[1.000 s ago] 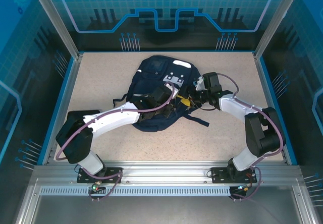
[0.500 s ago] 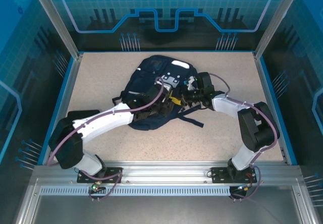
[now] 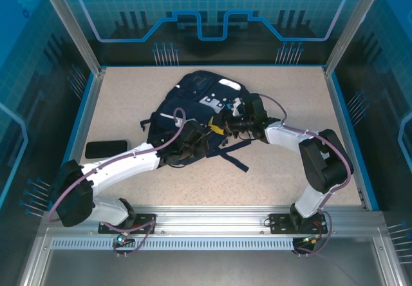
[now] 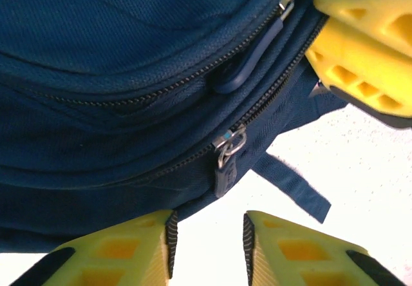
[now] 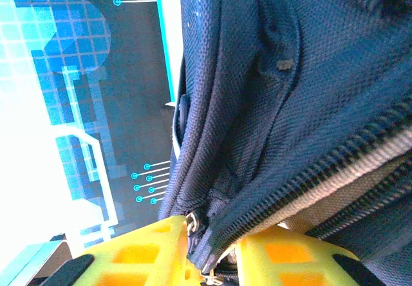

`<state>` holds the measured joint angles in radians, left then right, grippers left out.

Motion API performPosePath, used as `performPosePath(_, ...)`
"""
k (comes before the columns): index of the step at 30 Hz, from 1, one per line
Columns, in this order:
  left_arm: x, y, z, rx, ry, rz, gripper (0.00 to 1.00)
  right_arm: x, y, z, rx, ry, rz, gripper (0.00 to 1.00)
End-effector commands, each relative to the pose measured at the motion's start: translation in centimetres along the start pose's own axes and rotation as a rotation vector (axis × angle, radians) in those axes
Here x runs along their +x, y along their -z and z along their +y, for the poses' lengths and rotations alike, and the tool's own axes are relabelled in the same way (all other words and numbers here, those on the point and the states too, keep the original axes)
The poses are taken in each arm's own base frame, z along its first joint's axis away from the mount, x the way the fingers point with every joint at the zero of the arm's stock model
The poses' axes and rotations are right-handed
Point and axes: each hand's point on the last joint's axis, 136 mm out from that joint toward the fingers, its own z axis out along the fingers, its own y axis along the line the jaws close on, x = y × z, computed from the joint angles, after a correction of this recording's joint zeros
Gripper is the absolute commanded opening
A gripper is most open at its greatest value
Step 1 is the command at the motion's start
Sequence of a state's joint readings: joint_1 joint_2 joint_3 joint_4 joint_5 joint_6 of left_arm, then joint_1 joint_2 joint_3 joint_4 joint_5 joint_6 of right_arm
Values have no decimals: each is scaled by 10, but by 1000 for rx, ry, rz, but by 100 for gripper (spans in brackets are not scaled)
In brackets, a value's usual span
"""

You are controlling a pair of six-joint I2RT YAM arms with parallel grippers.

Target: Pack the student bag

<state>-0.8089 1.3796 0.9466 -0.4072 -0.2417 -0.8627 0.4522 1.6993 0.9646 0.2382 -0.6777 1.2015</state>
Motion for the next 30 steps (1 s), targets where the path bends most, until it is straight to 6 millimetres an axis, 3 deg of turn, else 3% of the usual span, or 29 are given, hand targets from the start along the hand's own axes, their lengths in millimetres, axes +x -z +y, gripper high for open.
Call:
performPosePath(1, -9, -7, -10, 33, 80, -48, 32, -4, -5, 36, -85, 89, -3, 26)
performPosePath(5, -16, -13, -9, 37, 124, -82, 31, -1, -6, 35, -84, 88, 0, 25)
performPosePath(13, -22, -21, 15, -85, 168, -130, 32, -1, -8, 32, -75, 82, 3, 25)
performPosePath(20, -26, -26, 7, -25, 211, -148, 34, 0, -10, 31, -69, 81, 8, 24)
performPosePath(23, -30, -22, 14, -58, 233, -174, 28, 0, -10, 28, -56, 80, 4, 24)
performPosePath(30, -24, -10, 48, -184, 262, -200, 4, -6, -6, 16, 10, 73, -38, 20)
